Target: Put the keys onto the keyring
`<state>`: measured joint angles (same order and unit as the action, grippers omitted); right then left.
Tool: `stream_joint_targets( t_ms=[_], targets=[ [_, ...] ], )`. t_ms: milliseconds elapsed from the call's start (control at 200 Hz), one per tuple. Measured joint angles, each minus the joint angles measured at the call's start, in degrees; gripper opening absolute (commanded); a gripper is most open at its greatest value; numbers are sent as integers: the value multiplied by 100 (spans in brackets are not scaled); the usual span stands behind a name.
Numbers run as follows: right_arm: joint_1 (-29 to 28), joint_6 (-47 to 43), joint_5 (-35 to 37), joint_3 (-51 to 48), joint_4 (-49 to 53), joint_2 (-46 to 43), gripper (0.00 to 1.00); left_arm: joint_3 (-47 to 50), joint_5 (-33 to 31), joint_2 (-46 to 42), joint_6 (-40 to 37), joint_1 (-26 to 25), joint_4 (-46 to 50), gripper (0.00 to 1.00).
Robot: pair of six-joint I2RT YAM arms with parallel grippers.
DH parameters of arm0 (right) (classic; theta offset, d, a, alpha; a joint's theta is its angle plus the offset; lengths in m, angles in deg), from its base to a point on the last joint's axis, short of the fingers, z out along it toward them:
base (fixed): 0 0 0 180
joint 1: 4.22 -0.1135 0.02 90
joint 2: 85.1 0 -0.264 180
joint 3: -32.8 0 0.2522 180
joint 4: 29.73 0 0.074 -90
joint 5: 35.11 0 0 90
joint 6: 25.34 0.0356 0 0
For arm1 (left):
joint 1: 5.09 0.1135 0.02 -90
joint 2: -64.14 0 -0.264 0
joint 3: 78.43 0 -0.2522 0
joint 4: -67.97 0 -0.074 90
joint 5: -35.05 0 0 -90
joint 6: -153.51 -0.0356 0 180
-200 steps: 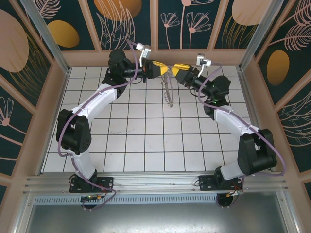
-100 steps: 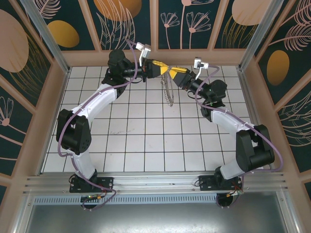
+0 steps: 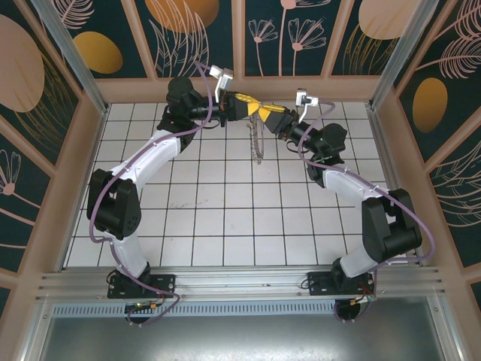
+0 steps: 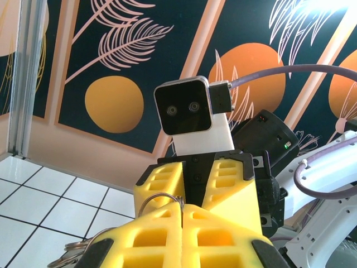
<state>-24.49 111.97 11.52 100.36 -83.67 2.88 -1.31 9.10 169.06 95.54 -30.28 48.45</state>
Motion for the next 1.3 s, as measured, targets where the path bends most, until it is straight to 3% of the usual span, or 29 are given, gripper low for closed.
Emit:
stream_joint_targets(
  t_ms=[50,125,240,390,561,656,906,1081,1296],
  targets=[
    [-9,0,2,33,-2,11,23,0,2,0,11,0,0,0],
    [-9,28,4,81,0,33,5,15,2,0,31,0,-31,0],
    [-9,20,-20,122,2,63,0,50,-26,0,87,13,-90,0],
    [-2,-4,-24,125,22,70,0,63,-68,0,133,13,-109,0],
    [131,-216,-240,199,485,68,0,52,-273,0,-9,0,136,44],
    [343,-662,-529,363,1360,68,0,22,-400,-63,-232,15,374,55],
    [984,-1993,-1550,1436,3517,310,0,-302,-562,-203,-879,118,1200,56],
    [1043,-2802,-2122,2072,4717,675,0,-772,-525,-96,-1471,131,2096,49],
    [1043,-3611,-2649,2865,5963,1209,0,-1290,-326,396,-2002,129,2973,48]
  ],
)
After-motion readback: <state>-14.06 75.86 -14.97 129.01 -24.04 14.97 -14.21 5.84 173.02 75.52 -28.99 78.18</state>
